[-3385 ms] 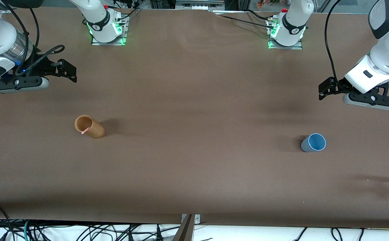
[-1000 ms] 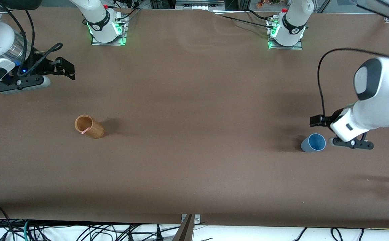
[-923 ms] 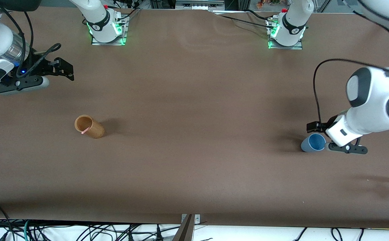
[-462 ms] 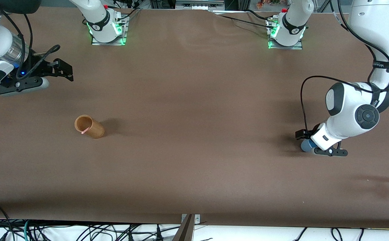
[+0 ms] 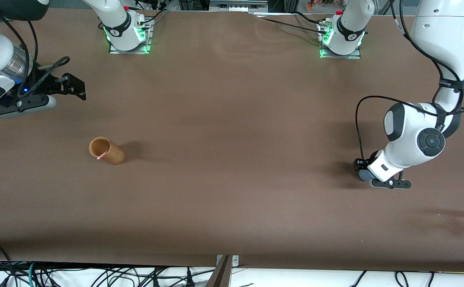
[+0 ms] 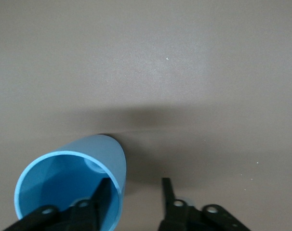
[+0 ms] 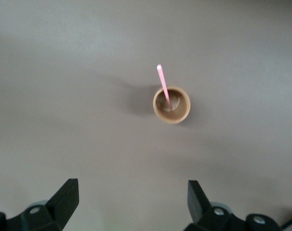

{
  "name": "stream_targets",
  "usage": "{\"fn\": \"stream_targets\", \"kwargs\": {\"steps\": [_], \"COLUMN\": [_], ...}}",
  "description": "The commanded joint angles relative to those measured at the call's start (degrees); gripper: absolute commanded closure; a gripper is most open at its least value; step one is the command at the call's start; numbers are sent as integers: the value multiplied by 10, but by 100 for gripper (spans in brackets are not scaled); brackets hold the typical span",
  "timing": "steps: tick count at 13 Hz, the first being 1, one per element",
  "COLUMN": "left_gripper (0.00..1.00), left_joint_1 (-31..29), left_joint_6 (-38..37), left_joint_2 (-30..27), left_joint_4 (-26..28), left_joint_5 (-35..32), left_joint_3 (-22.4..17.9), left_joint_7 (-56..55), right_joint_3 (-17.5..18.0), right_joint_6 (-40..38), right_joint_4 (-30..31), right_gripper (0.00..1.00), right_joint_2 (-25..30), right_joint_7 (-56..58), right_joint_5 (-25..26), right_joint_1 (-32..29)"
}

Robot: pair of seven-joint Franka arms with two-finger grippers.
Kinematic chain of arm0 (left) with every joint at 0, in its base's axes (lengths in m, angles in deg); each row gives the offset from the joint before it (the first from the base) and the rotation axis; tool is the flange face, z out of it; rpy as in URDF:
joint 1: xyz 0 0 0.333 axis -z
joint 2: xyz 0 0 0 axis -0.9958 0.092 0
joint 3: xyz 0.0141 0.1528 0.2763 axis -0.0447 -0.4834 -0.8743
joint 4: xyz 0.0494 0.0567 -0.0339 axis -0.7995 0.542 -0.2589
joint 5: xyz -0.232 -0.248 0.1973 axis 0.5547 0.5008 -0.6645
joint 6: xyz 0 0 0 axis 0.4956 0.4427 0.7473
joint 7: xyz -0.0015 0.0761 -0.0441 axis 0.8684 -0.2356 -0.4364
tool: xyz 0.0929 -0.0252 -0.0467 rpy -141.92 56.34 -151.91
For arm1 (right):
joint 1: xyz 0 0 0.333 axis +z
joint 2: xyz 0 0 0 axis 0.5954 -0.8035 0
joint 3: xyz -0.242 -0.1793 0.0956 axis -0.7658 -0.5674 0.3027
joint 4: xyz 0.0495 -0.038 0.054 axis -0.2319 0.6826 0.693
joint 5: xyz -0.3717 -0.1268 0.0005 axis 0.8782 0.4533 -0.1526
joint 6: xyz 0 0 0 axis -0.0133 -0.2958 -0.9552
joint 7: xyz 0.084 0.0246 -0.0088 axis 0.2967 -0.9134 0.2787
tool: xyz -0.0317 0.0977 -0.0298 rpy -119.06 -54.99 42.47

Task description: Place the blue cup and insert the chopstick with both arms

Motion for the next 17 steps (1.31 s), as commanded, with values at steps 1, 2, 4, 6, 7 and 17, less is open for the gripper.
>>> {"fn": "stream_targets", "kwargs": {"steps": [1, 2, 4, 6, 7, 17], "left_gripper": [100, 100, 100, 100, 100, 100], "left_joint_1": [-7, -8, -9, -8, -1, 236], "left_joint_6": [3, 1, -1, -18, -43, -82], "left_joint_2": [-1, -1, -2, -11, -24, 46], "left_joint_4": [1, 0, -1, -9, -16, -143], "left_joint_5": [-1, -1, -1, -1, -1, -54], "left_joint_3": [0, 0, 0, 4, 9, 102], "left_joint_7": [1, 2, 1, -5, -11, -407], "right_joint_3": [-20, -27, -29, -29, -29, -24], "right_joint_6": [81, 115, 159, 196, 220, 319], "right_joint_4": [21, 26, 38, 41, 41, 96], "right_gripper": [0, 0, 0, 0, 0, 12], "right_joint_2": [-45, -65, -96, -134, -153, -195], "right_joint_7": [64, 88, 117, 117, 118, 117], "right_joint_5": [10, 10, 10, 10, 11, 13], "right_joint_1": [3, 2, -9, -10, -9, -7]}}
